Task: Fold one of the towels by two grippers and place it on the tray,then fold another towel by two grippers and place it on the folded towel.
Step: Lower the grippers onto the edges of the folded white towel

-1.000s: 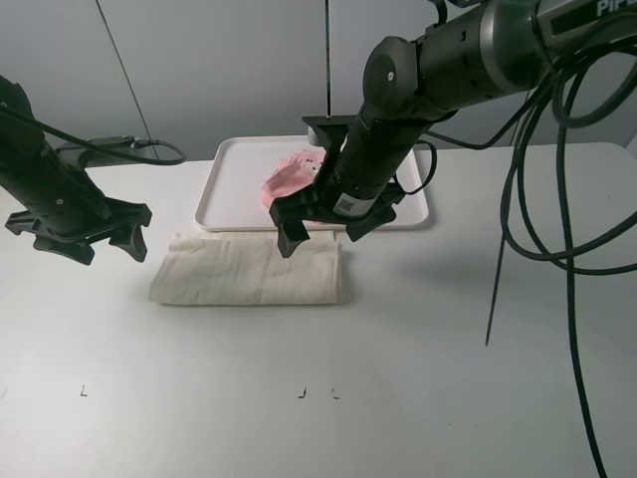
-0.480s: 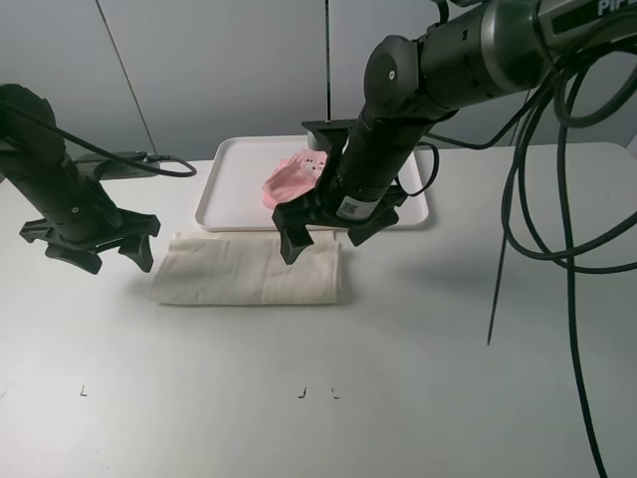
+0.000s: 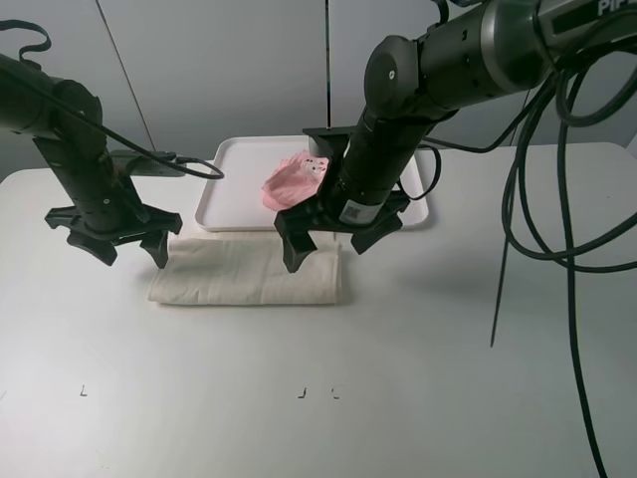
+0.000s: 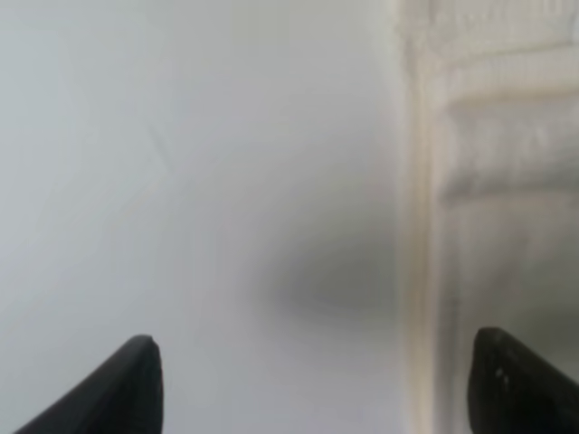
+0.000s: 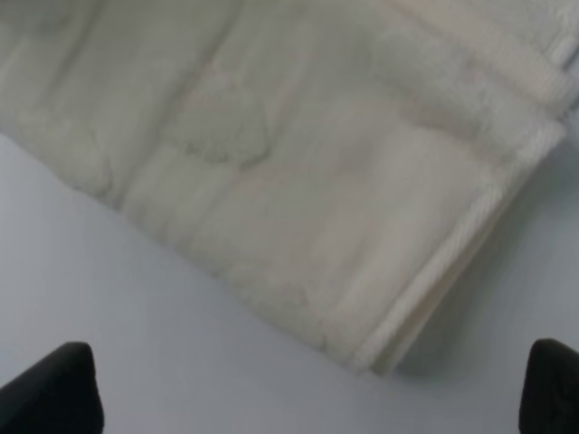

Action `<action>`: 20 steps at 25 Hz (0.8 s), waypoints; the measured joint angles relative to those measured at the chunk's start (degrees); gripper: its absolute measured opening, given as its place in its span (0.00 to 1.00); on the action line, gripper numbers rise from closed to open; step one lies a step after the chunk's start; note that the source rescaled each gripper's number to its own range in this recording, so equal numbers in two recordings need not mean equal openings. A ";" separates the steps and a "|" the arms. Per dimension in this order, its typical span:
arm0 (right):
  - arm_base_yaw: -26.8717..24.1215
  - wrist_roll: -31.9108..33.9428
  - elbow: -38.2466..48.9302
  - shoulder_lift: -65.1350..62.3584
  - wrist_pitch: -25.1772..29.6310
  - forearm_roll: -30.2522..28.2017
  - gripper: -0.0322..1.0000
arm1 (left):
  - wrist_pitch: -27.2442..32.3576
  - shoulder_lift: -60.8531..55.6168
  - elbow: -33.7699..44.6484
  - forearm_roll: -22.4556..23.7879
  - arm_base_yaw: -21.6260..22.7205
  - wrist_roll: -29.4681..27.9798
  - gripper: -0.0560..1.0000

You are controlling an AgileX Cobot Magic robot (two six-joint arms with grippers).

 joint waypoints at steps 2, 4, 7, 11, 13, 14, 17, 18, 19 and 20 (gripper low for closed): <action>0.00 0.00 0.00 0.00 0.39 0.00 1.00 | 0.25 0.25 -0.13 0.53 0.00 -0.38 0.89; 0.00 0.00 0.00 0.00 0.51 0.56 1.00 | 0.35 0.81 -0.26 0.91 0.00 -0.52 0.89; 0.00 0.00 0.00 0.00 0.62 1.69 1.00 | 0.24 2.03 -0.30 0.91 0.00 -0.75 0.89; 0.00 -0.12 0.00 0.00 0.62 2.17 1.00 | -0.48 2.63 -0.39 1.36 0.00 -0.98 0.89; 0.00 -0.12 0.00 0.00 0.62 2.91 1.00 | -0.75 3.31 -0.39 1.36 0.00 -0.98 0.89; 0.00 -0.12 0.00 0.00 0.62 3.17 1.00 | -0.75 3.68 -0.39 1.48 0.00 -0.98 0.89; 0.00 -0.12 0.00 0.00 0.75 3.38 1.00 | -0.75 4.56 -0.57 1.59 0.00 -0.98 0.89; 0.00 -0.12 0.00 0.00 0.88 3.39 1.00 | -0.63 4.68 -0.66 1.59 0.00 -0.98 0.89; 0.00 -0.12 0.00 0.00 0.96 3.50 1.00 | -0.63 4.79 -0.66 1.59 0.00 -1.02 0.89; 0.00 -0.12 0.00 0.00 1.01 3.62 1.00 | -0.63 4.79 -0.66 1.59 0.00 -1.11 0.89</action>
